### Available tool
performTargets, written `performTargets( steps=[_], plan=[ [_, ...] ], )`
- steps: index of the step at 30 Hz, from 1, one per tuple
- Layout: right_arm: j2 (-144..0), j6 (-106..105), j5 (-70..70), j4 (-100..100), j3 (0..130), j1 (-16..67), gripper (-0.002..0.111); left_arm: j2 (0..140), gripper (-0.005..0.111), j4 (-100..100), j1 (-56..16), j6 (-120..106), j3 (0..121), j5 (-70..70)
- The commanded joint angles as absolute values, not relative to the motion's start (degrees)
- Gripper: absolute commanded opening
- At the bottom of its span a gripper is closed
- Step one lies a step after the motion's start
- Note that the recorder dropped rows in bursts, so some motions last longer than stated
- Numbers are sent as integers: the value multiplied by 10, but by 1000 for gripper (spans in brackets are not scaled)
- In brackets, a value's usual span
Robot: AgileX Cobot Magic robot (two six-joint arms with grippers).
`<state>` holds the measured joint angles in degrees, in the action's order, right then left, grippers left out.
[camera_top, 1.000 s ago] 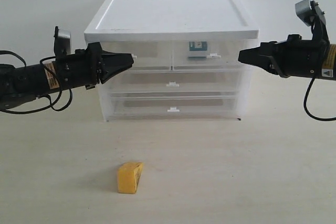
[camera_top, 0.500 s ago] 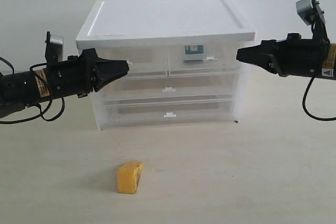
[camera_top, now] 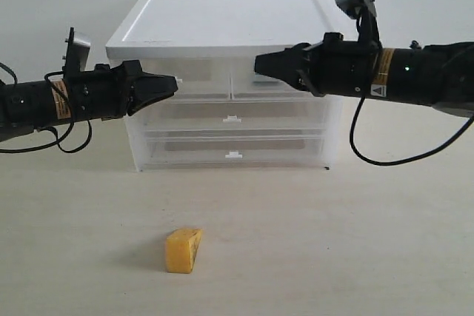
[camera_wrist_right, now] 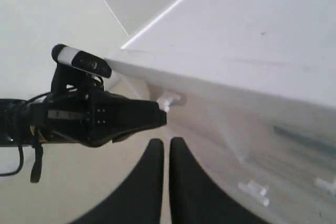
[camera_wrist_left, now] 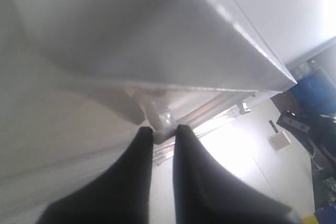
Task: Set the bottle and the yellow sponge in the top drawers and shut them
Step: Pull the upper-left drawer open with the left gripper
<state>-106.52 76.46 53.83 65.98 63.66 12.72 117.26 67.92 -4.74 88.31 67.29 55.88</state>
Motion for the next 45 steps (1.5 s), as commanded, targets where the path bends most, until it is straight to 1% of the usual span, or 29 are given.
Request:
performTargets(
  steps=[1, 6, 11, 16, 21, 28, 38, 45],
  plan=[
    [-1065, 760, 444, 637, 667, 149, 0, 1164, 4, 653, -46, 878, 686, 569],
    [-1065, 757, 393, 621, 681, 149, 0, 1163, 4, 669, -49, 887, 686, 643],
    [-1065, 730, 352, 565, 682, 149, 0, 1149, 4, 694, -56, 891, 678, 618],
    [-1065, 718, 362, 518, 682, 149, 0, 1132, 4, 707, -56, 890, 665, 608],
    [-1070, 672, 357, 460, 682, 167, 0, 1132, 4, 737, -59, 906, 658, 608],
    [-1072, 659, 348, 454, 682, 171, 0, 1118, 4, 727, -61, 902, 603, 616],
    [-1072, 661, 348, 456, 682, 171, 0, 1046, 4, 705, -61, 865, 504, 608],
    [-1072, 684, 351, 489, 682, 171, 0, 1035, 4, 700, -60, 859, 482, 610]
  ],
)
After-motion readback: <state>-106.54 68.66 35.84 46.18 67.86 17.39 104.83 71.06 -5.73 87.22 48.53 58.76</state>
